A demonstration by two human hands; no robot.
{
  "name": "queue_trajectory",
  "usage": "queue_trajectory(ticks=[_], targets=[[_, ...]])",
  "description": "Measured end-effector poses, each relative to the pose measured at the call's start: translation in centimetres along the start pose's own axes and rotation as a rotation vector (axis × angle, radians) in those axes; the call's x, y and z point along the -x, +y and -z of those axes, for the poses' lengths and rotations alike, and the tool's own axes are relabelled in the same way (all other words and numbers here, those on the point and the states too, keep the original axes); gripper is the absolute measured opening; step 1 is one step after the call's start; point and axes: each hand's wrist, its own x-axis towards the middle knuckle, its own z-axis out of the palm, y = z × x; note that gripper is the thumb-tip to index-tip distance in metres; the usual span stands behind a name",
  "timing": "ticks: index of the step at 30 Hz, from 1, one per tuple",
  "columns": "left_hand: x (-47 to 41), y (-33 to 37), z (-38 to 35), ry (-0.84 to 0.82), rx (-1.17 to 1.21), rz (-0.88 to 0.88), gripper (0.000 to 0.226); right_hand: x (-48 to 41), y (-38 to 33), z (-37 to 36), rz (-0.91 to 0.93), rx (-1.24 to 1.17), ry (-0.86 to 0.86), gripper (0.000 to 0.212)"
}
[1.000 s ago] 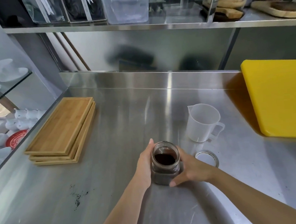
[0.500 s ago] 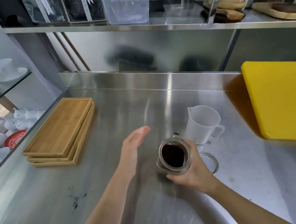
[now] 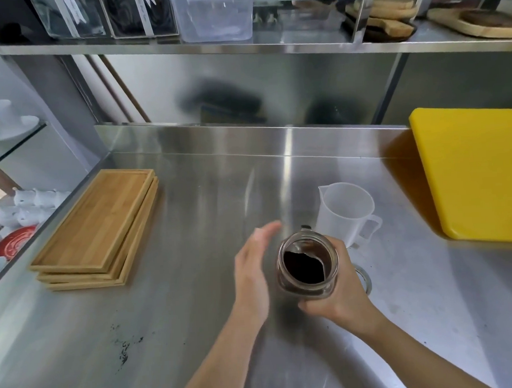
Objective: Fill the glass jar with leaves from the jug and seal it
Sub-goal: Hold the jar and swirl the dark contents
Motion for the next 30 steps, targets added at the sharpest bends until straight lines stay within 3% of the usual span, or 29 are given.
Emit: queue_trajectory(ticks=[4, 7, 8, 11, 13, 19, 27, 30], targets=[[-1.8, 0.8, 2.5, 0.225, 0.065, -0.097, 0.038, 0.5, -0.6, 0.3, -0.025, -0.010, 0.041, 0.084], [-1.1, 0.1, 1.8, 0.365, 0.060, -0.040, 0.035, 0.4, -0.8, 0.0, -0.044, -0.026, 0.052, 0.084], [-0.2, -0.4, 0.9, 0.316, 0.061, -0.001, 0.034, 0.4, -0.7, -0.2, -0.049, -0.033, 0.050, 0.086], [2.0, -1.7, -1.2, -0.043, -0.003, 0.158, 0.040, 0.7, -0.2, -0.4, -0.062, -0.054, 0.071, 0.087], [1.8, -2.1, -1.0, -0.156, -0.105, 0.146, 0.043, 1.1, -0.3, -0.2, -0.066, -0.074, 0.095, 0.084], [1.0, -2.3, -0.5, 0.076, -0.141, 0.164, 0.037, 1.6, 0.0, 0.1, -0.129, -0.180, 0.132, 0.083], [1.6, -1.5, -1.5, -0.059, 0.029, 0.511, 0.061, 0.9, -1.0, -0.7, -0.211, -0.148, 0.103, 0.077], [1.1, -1.5, -1.1, -0.071, 0.138, 0.541, 0.063, 0.2, -1.9, 0.5, -0.238, -0.169, -0.107, 0.079]])
